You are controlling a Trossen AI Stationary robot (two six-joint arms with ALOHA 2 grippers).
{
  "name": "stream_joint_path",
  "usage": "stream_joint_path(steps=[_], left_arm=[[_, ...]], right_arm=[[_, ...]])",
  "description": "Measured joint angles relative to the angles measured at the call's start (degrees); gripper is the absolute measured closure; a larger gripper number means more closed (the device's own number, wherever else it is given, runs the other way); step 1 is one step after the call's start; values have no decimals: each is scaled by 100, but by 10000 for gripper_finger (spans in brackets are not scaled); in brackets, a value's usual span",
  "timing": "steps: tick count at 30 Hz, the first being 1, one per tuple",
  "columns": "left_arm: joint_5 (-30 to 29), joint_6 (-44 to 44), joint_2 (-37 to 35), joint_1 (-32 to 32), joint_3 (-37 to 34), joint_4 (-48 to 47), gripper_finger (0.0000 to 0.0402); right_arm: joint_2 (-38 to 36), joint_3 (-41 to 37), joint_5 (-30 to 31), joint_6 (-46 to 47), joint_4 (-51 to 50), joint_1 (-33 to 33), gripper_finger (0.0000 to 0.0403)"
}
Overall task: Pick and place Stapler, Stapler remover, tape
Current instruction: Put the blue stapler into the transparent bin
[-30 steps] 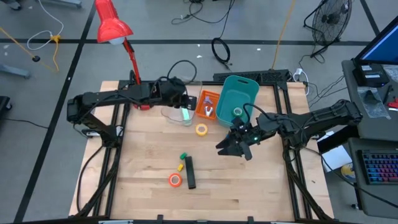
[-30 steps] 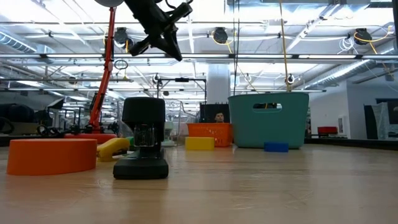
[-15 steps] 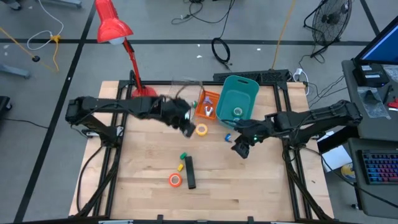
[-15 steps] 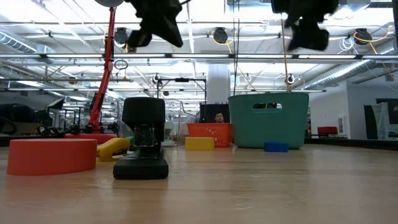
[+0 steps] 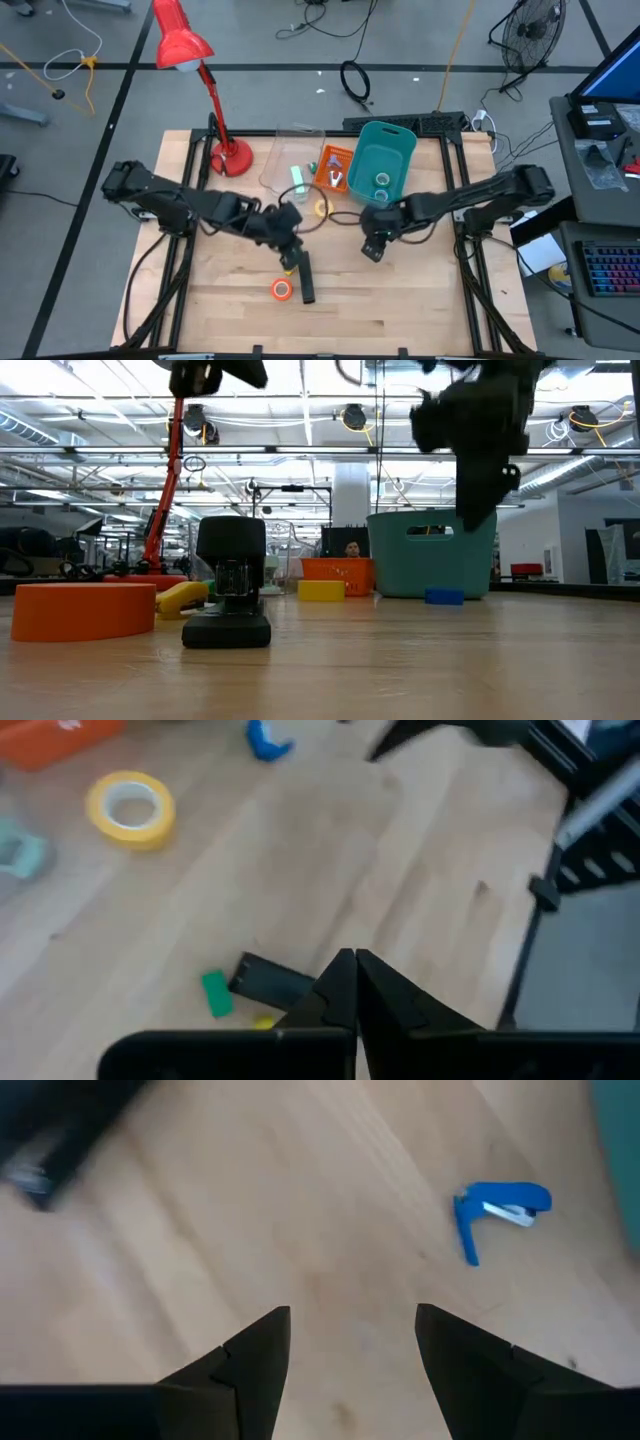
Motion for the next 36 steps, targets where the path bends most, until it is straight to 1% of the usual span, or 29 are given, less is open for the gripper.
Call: stream_joint_path(steps=[4,7,10,15,18,22,30,33,36], left_arm=[[-322,213,0,-365,0,-52,387],[-447,157,0,-515,-2,-206,390],[-452,126,0,-622,-2,-236,399],[-535,74,0,-740,-4,-392,386],[-679,79,0,-809,-4,-527,385],[-794,107,0,-836,-4,-555,398],[-1047,137,-2,-913,-4,-636,382],[-1126,141,-2,-909,-4,-643,385],[-1151,208,-2,-905,-4,-649,397]], right_arm=[[462,-1,341,-93,7,1,193],[705,-1,532,-50,11,-1,193],[836,-1,745,24,19,1,193],[833,-1,1188,-66,-72,3,198],[822,-1,1203,-173,-155,-38,204],[862,-1,1211,-231,-299,-47,208],[886,-4,1778,-277,-260,-74,209],[886,-68,1750,-277,-93,-177,209],[878,-239,1605,-242,-17,-277,209]])
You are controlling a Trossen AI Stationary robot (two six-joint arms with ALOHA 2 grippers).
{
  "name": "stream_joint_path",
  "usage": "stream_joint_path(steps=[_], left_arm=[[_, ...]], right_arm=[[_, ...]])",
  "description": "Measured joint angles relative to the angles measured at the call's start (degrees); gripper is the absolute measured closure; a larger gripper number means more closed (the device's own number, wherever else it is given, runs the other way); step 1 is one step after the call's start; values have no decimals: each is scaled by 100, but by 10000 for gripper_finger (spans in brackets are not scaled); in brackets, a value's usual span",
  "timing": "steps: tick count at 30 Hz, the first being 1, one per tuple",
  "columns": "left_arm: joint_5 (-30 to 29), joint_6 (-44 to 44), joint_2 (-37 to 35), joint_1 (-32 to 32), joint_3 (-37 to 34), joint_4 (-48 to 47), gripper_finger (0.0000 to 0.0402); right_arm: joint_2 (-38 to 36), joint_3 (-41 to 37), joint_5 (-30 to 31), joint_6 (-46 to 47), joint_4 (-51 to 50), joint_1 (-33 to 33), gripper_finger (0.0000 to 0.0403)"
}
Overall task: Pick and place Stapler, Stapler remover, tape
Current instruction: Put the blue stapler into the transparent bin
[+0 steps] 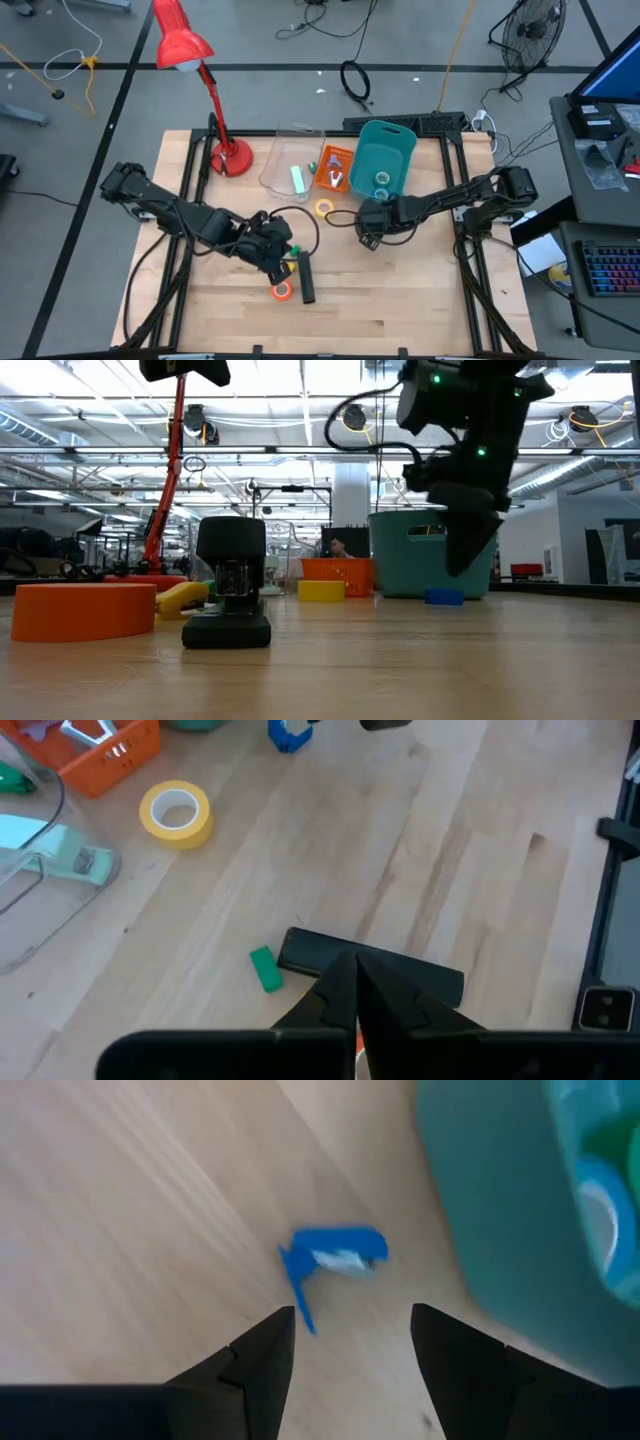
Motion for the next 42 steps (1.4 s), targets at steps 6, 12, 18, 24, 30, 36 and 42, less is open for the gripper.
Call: stream_joint_path(steps=[6,12,18,24,30,36,42], left_arm=[[1,53,0,0,0,-41,385],[1,67,0,0,0,-127,397],[-1,80,0,0,0,-127,385],[-1,109,0,0,0,-127,385],[-10,132,0,0,0,-118,395],[-40,147,0,0,0,-113,383],[-41,147,0,0,0,-113,398]], right_arm=[[12,-147,-310,13,96,-34,207],[10,-149,-474,55,413,-31,208],[10,-143,-722,219,479,-14,213],[-9,-137,-900,270,503,14,214],[-137,-44,-869,169,371,18,216],[-198,-14,-585,-39,289,18,216],[-177,-14,-528,-150,277,7,216]])
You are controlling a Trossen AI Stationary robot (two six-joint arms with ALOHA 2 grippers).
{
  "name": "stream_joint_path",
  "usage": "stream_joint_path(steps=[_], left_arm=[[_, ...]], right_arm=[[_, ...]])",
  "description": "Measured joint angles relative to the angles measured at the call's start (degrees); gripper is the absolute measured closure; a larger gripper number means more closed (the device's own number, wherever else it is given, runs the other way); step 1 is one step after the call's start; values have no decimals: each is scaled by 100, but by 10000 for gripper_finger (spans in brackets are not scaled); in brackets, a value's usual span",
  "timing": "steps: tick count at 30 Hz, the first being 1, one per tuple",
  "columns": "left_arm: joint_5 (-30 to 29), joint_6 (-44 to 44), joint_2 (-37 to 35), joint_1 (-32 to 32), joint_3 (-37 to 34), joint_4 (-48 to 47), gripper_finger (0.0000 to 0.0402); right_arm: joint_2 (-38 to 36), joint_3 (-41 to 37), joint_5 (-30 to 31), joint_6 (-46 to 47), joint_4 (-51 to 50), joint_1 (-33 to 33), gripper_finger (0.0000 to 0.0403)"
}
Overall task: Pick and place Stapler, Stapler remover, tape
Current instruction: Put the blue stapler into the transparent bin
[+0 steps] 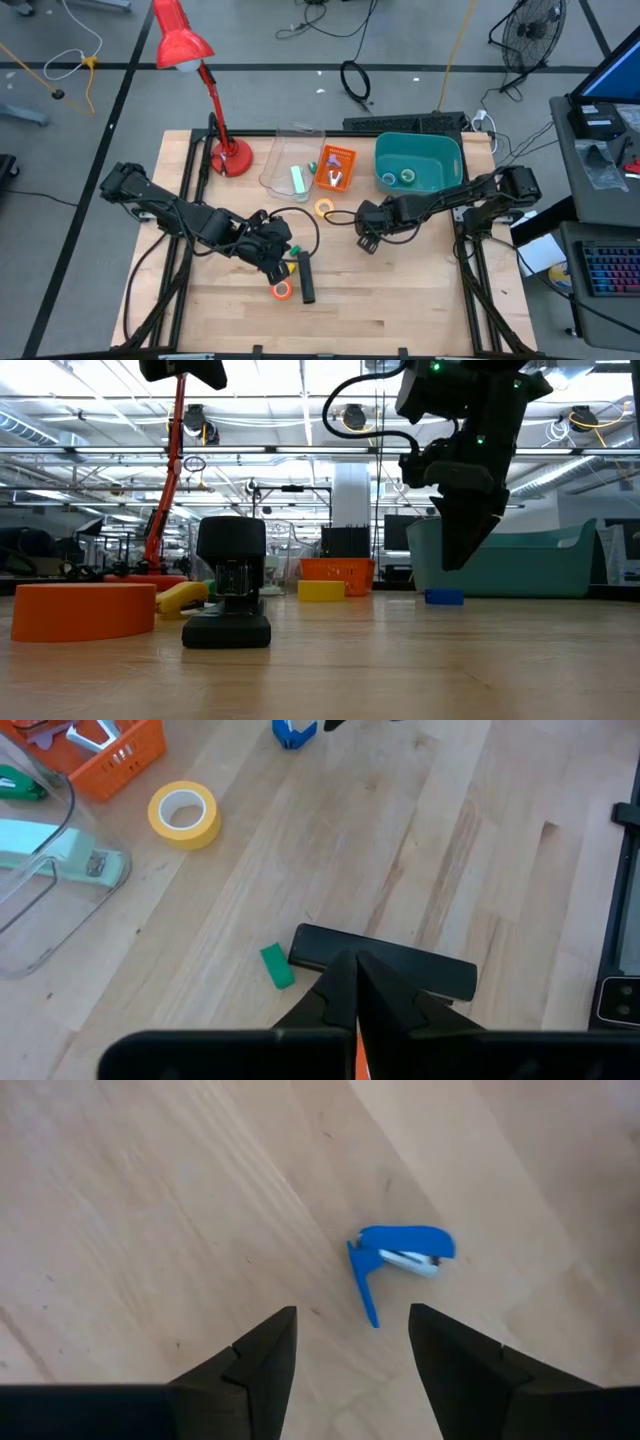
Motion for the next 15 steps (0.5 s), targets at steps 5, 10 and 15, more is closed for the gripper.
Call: stream_joint_path(steps=[5,10,15], left_arm=[[23,-2,0,0,0,-9,382],[37,-2,0,0,0,-13,394],[50,-18,0,0,0,-15,391]], right_arm=[[6,0,125,-43,6,-60,216],[4,-101,101,-73,85,-146,216],[4,-241,94,-73,141,-147,216]])
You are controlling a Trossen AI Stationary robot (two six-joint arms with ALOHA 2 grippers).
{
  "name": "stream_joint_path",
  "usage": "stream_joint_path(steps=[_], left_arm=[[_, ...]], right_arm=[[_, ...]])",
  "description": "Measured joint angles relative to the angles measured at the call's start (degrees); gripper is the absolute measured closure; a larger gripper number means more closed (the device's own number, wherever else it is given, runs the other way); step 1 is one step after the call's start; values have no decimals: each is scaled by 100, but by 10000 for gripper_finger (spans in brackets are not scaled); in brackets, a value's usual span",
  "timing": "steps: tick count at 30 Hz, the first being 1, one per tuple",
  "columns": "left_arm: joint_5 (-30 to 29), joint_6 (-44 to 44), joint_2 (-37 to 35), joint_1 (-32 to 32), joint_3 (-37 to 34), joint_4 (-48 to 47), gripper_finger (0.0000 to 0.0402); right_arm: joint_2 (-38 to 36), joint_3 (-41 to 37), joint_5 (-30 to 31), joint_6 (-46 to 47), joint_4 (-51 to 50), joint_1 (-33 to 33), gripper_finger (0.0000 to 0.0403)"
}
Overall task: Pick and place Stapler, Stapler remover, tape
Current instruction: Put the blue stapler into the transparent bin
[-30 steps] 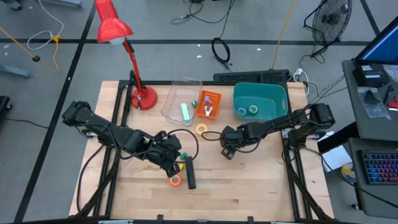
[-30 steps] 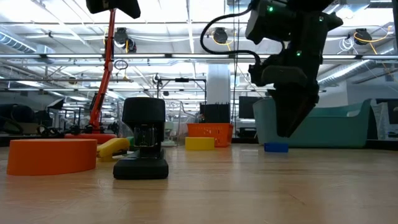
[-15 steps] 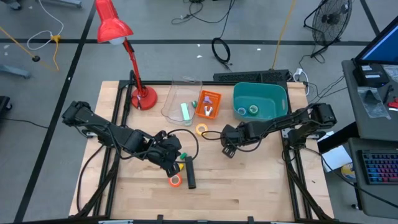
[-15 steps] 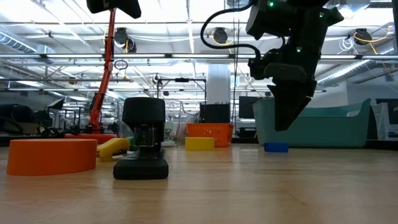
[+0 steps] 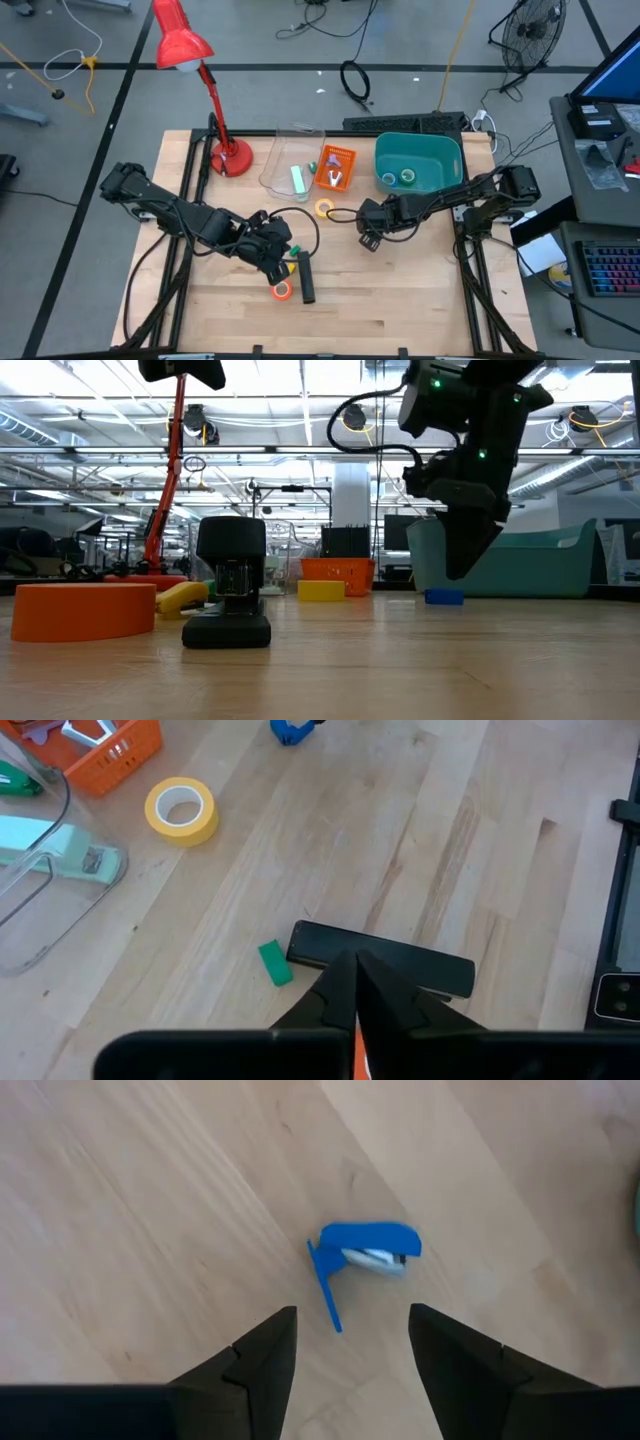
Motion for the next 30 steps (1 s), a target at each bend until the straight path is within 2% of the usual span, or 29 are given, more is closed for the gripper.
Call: stream_joint_path(steps=[4,11,16,23,30], left_arm=[[0,-26,0,0,0,-4,382],[2,-50,0,-17,0,-9,398],[2,-74,0,-28,0,-11,382],[2,-109,0,-28,0,-22,398],[2,-116,0,-27,0,-22,380]], right_arm=[[0,-309,-167,154,289,1,216],[0,-618,-164,332,445,1,216],[-15,-797,-157,347,800,1,216],[-20,-843,-153,387,874,3,216],[-17,-850,-157,390,951,3,216]])
